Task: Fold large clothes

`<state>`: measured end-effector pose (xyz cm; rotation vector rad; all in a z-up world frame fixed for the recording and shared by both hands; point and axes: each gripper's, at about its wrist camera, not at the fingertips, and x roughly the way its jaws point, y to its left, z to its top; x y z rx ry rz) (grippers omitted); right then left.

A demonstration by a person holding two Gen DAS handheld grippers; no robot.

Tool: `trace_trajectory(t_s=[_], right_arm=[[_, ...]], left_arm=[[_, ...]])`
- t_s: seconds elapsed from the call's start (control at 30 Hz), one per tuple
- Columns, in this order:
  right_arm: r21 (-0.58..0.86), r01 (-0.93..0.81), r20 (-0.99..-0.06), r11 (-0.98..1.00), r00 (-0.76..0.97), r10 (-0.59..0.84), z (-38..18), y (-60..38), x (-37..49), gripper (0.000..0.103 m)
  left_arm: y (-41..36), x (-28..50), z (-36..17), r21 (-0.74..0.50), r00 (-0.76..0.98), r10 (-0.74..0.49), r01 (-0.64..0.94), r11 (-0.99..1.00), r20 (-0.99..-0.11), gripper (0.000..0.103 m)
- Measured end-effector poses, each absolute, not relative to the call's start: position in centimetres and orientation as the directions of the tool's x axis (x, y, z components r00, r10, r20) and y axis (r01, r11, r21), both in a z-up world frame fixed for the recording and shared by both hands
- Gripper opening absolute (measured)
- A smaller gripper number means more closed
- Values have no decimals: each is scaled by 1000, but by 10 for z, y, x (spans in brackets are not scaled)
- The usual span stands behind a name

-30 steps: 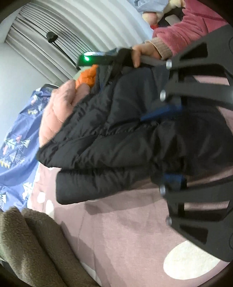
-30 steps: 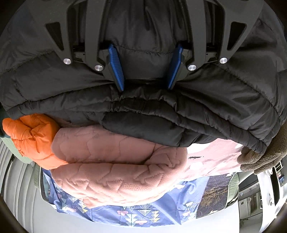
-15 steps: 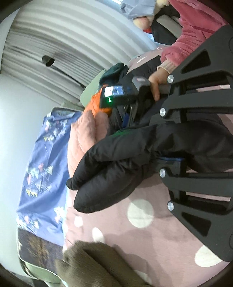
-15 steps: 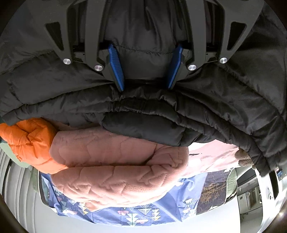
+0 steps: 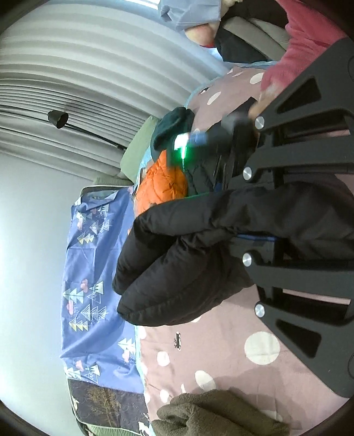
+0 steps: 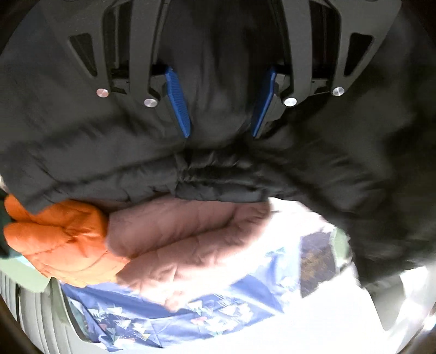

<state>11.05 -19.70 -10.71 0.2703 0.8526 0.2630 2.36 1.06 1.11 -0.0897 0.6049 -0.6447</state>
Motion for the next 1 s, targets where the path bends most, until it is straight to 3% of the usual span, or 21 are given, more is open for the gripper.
trace_trajectory(t_s=[0.1,0.2,0.37,0.53,0.63,0.73,0.87,1.0], right_arm=[[486,-69,-733,871,510,450,-138,-206,102,18],[483,-45,-734,874,524,432,-167,-203,116,0],[411,-63,-740,909,560,373,-161,-193,117,0],[542,13,-691,840,577,436,-130,-233,70,4],[591,-53,-642,805,574,509,-114,-242,25,6],[639,-39,-689,768,414,595,-152,-220,12,6],[691,1,-660,723,408,630,-172,-224,19,1],[589,-26,-697,808,489,524,-142,-237,-6,5]], left_arm=[[4,21,12,-269,627,-603,550,791,-493,18],[-13,23,6,-260,600,-619,579,773,-507,17],[-47,28,2,-216,575,-604,601,770,-552,17],[-62,21,14,-162,595,-583,610,776,-553,17],[-63,27,16,-179,589,-582,600,780,-561,17],[-65,37,18,-224,569,-604,598,770,-559,17],[-94,48,7,-216,509,-598,622,752,-619,17],[-118,42,4,-189,478,-612,670,718,-630,17]])
